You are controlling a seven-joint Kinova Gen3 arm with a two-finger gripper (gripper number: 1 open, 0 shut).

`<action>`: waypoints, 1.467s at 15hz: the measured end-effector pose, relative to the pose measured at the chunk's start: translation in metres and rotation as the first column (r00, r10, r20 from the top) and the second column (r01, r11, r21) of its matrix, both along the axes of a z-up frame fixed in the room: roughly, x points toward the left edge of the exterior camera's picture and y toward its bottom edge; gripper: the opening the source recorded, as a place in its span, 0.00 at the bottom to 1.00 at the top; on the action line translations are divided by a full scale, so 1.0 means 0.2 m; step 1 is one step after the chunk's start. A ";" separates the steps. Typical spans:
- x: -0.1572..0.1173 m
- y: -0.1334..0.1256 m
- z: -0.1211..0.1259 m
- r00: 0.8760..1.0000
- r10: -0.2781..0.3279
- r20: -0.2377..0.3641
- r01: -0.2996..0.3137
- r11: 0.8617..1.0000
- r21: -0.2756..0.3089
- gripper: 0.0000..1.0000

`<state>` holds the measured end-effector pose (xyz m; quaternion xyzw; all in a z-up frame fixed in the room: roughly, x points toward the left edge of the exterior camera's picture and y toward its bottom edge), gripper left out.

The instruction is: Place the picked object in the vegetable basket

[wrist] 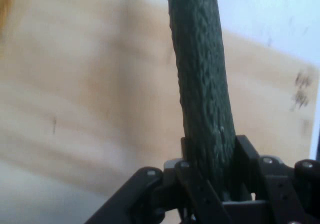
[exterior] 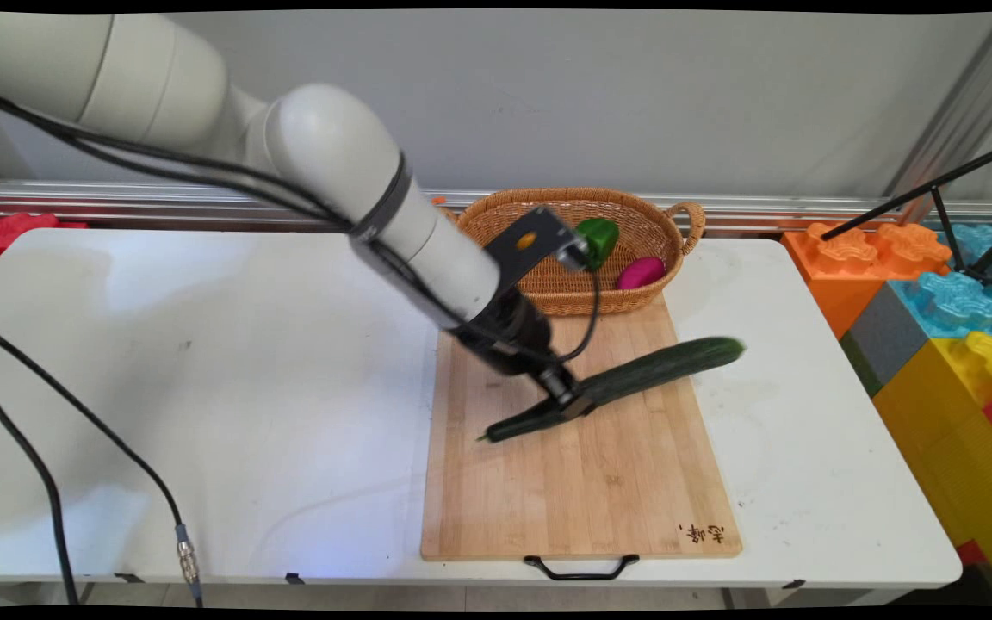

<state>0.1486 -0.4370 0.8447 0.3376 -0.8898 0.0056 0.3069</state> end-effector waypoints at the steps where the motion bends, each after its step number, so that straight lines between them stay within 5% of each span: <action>1: -0.02 -0.02 0.03 1.000 -0.001 -0.010 0.001 1.000 -0.016 0.00; 5: -0.07 -0.20 0.17 0.999 0.004 -0.033 -0.009 0.989 -0.149 0.00; 12: 0.06 -0.60 0.28 0.998 0.055 0.032 -0.040 0.927 -0.373 0.00; 15: 0.16 -0.74 0.22 0.995 0.049 0.087 -0.008 0.909 -0.417 0.00; 22: 0.28 -0.90 0.01 0.984 -0.028 0.174 0.104 0.890 -0.445 0.00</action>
